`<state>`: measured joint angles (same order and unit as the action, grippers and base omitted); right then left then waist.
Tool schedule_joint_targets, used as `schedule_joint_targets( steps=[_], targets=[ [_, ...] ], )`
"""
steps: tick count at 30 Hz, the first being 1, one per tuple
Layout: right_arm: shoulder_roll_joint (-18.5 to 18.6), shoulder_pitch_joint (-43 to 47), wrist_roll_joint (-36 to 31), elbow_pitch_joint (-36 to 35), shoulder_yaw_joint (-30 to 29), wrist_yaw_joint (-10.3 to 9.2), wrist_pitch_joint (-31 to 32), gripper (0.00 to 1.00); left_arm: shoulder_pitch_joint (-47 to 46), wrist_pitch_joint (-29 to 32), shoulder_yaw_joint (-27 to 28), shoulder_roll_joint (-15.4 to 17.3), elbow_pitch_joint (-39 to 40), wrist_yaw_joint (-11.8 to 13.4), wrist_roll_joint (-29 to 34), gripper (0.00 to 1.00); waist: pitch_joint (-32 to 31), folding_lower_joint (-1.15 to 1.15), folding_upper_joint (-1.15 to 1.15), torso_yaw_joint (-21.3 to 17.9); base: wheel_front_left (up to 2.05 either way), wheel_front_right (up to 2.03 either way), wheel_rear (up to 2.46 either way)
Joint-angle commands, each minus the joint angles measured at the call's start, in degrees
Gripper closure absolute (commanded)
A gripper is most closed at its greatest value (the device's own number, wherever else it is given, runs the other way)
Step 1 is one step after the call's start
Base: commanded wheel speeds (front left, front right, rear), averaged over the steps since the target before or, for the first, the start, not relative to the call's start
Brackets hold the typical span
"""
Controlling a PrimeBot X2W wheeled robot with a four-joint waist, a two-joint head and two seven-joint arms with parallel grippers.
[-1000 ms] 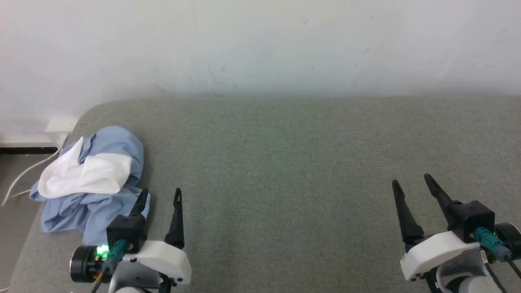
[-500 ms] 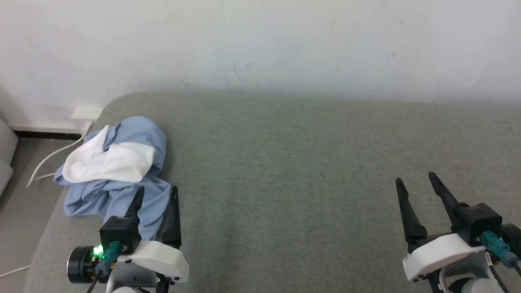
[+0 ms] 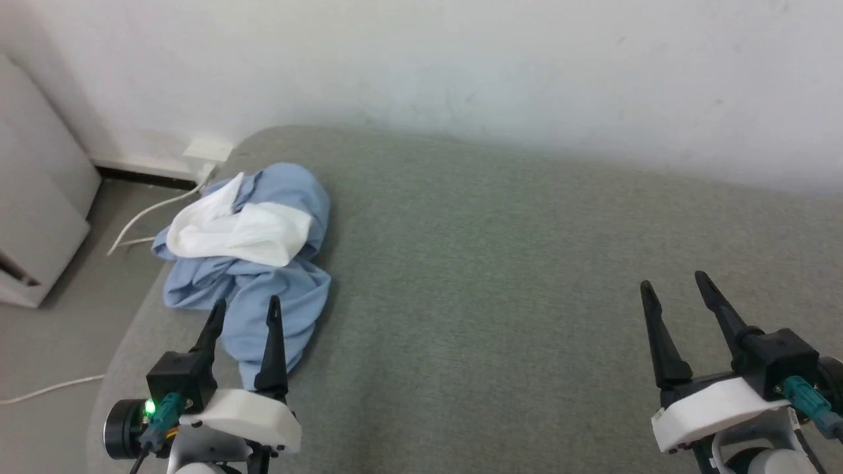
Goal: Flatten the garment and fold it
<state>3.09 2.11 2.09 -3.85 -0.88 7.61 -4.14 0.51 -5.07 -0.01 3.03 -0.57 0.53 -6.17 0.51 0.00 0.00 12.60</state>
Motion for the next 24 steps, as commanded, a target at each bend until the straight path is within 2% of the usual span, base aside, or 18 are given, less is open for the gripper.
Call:
schedule_joint_targets(
  steps=[1, 10, 24],
  targets=[
    [-0.1, 0.4, 0.1, -0.4, 0.1, -0.04, -0.4, 0.0, -0.8, -0.5, 0.2, 0.0, -0.1, 0.0, -0.4, 0.0, 0.3, 0.0, 0.0, 1.6, 0.0, 0.0, 0.0],
    [-0.1, 0.5, 0.0, -1.2, 0.4, -0.05, -1.1, 0.0, -1.1, -1.5, 0.0, -0.1, -0.4, 0.1, -2.2, 0.0, 0.9, 0.0, 0.0, 5.1, -0.08, -0.08, -0.08],
    [-0.1, 0.2, 0.3, -3.0, 0.8, -0.07, -2.0, 0.0, -2.8, -3.2, -0.9, -0.1, -0.8, 1.2, -4.6, 0.0, 2.9, 0.0, 0.0, 8.2, -0.02, -0.02, -0.02]
  ],
)
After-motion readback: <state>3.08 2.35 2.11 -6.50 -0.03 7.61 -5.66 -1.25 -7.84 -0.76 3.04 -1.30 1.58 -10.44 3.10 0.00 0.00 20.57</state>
